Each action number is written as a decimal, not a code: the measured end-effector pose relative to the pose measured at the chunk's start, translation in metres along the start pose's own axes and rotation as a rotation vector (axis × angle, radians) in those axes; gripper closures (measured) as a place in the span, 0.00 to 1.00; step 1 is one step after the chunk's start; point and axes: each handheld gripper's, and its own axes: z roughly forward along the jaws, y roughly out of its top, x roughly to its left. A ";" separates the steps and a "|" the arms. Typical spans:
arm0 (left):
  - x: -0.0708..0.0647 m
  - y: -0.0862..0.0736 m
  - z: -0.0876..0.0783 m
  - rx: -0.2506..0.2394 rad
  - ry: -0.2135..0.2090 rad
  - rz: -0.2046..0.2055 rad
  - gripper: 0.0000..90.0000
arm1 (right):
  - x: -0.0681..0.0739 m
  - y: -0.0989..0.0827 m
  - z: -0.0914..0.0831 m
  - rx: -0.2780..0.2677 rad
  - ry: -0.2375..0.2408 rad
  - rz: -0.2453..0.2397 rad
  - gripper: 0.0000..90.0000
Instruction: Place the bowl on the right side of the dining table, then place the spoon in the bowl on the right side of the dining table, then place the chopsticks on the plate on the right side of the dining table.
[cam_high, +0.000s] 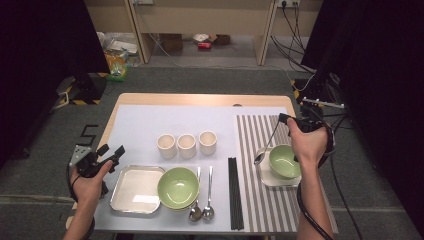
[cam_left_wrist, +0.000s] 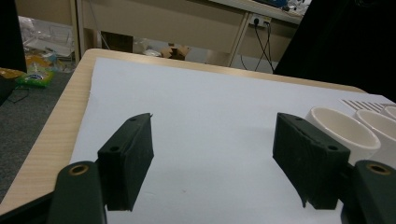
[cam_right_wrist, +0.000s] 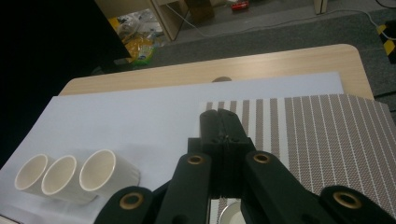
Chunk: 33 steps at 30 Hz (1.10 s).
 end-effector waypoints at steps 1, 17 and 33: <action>0.000 0.000 0.000 -0.001 0.001 0.001 0.31 | -0.001 0.001 -0.001 -0.004 0.000 -0.001 1.00; -0.001 0.000 -0.002 -0.003 -0.002 0.001 0.31 | -0.014 0.002 -0.014 -0.022 -0.030 0.003 1.00; -0.003 0.000 0.000 -0.003 -0.006 0.005 0.31 | -0.021 0.002 -0.022 -0.040 -0.039 0.007 1.00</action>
